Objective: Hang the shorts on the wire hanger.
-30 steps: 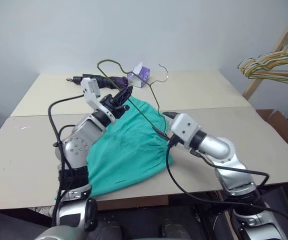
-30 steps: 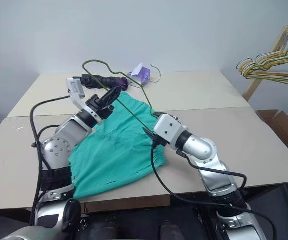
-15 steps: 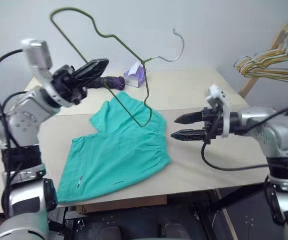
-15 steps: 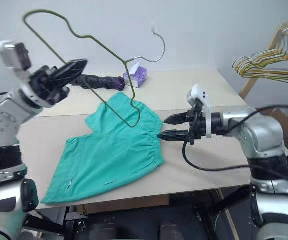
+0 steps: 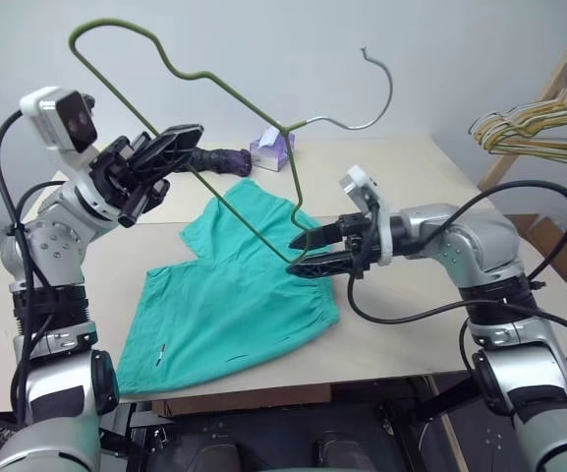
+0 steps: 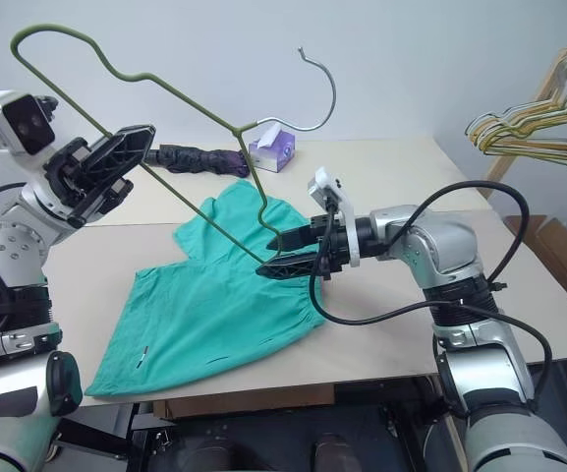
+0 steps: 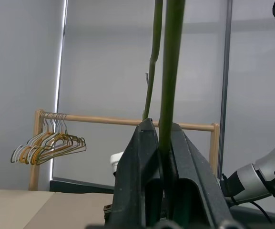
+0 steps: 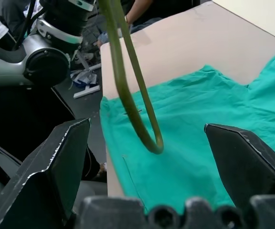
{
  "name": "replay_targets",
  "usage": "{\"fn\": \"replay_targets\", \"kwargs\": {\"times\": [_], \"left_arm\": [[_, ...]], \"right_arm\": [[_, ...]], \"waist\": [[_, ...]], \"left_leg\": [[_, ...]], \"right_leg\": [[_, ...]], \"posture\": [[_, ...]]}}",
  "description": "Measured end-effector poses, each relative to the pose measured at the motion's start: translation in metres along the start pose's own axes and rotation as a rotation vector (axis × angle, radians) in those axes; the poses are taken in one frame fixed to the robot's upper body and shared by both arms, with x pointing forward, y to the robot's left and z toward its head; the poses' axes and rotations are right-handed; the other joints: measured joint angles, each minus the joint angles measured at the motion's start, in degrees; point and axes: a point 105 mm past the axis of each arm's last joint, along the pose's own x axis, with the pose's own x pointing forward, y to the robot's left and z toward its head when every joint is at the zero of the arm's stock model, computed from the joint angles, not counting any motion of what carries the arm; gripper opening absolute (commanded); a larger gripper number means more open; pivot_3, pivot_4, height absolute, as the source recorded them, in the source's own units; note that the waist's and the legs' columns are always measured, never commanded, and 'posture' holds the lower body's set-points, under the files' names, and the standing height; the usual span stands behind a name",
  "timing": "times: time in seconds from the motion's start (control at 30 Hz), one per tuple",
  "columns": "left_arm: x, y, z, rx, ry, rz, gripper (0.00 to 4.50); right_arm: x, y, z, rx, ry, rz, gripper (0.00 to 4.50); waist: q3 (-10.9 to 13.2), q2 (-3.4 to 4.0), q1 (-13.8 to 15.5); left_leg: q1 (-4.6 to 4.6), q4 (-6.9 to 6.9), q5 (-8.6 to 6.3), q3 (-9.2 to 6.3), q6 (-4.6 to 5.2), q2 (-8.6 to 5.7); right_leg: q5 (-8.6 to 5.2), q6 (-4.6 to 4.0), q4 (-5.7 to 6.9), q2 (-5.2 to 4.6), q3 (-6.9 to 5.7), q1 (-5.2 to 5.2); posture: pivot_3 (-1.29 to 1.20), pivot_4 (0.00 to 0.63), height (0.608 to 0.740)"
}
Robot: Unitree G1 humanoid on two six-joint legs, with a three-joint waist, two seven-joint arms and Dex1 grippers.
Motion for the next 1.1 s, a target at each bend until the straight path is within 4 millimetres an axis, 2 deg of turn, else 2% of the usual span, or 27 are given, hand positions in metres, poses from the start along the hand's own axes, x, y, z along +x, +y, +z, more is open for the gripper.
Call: {"fn": "replay_targets", "kwargs": {"times": [0.33, 0.43, 0.77, 0.8, 1.0, 1.1], "left_arm": [[0.000, 0.002, 0.001, 0.021, -0.004, 0.020, 0.00], [0.000, 0.004, 0.000, 0.028, -0.003, 0.031, 0.00], [0.000, 0.006, 0.000, 0.034, -0.022, 0.040, 0.00], [-0.002, 0.008, 0.001, 0.037, -0.031, 0.056, 0.00], [-0.006, 0.012, 0.002, 0.039, -0.050, 0.081, 0.00], [-0.006, 0.017, -0.002, 0.039, -0.027, 0.125, 0.81]], "right_arm": [[0.005, -0.002, 0.002, 0.002, -0.013, -0.014, 4.47], [0.005, -0.002, 0.002, 0.002, -0.014, -0.014, 3.87], [0.007, -0.008, 0.002, -0.016, -0.019, -0.043, 0.32], [0.008, -0.006, 0.002, -0.026, -0.020, -0.031, 0.09], [0.012, -0.006, 0.003, -0.033, -0.023, -0.017, 0.03], [0.013, -0.007, 0.003, -0.030, -0.025, -0.015, 0.00]], "waist": [[0.00, 0.00, 0.02], [0.00, 0.00, 0.02], [0.00, 0.00, -0.08], [0.00, 0.00, -0.07], [0.00, 0.00, -0.16], [0.00, 0.01, -0.15]], "left_leg": [[0.00, 0.00, 0.00, 0.00, 0.00, 0.00], [0.00, 0.00, 0.00, 0.00, 0.00, 0.00], [0.00, 0.00, 0.00, 0.00, 0.00, 0.00], [0.01, 0.00, 0.00, 0.00, 0.00, 0.00], [0.01, 0.00, 0.00, 0.00, 0.00, 0.02], [0.01, 0.00, 0.00, 0.00, 0.00, 0.02]], "right_leg": [[0.00, 0.00, 0.00, 0.00, 0.00, 0.00], [0.00, 0.00, 0.00, 0.00, 0.00, 0.00], [0.00, 0.00, 0.00, 0.00, 0.00, 0.00], [0.00, 0.00, 0.01, 0.00, 0.00, 0.00], [0.00, 0.00, 0.00, 0.01, 0.00, 0.00], [0.00, 0.00, 0.01, 0.01, 0.00, 0.00]], "posture": [[0.03, 0.000, 0.740], [0.03, 0.000, 0.740], [0.03, 0.000, 0.740], [0.03, 0.000, 0.740], [0.03, 0.000, 0.740], [0.03, 0.000, 0.740]]}}
